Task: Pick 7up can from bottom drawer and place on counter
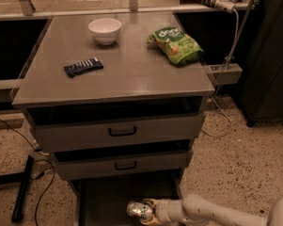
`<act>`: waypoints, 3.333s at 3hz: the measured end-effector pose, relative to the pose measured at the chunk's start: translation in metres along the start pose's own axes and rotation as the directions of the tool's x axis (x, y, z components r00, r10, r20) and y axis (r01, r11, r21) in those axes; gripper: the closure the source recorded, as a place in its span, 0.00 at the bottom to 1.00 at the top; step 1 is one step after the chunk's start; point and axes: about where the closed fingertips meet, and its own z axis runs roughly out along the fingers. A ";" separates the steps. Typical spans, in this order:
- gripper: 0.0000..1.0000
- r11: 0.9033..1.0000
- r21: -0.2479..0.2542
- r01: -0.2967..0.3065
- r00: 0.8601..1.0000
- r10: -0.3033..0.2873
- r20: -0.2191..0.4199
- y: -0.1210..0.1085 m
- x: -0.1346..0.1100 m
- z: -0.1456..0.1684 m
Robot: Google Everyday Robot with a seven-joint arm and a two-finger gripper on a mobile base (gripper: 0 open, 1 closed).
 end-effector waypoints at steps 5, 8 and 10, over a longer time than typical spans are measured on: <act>1.00 0.966 0.118 0.228 0.958 -0.201 -0.203 -0.083 -0.147 -0.253; 1.00 0.931 0.143 0.337 0.933 -0.309 -0.186 -0.086 -0.216 -0.313; 1.00 0.875 0.099 0.474 0.871 -0.449 -0.201 -0.118 -0.334 -0.385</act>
Offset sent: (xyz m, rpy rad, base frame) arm 0.0063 -0.0731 0.1696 -0.0520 -0.1965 0.0470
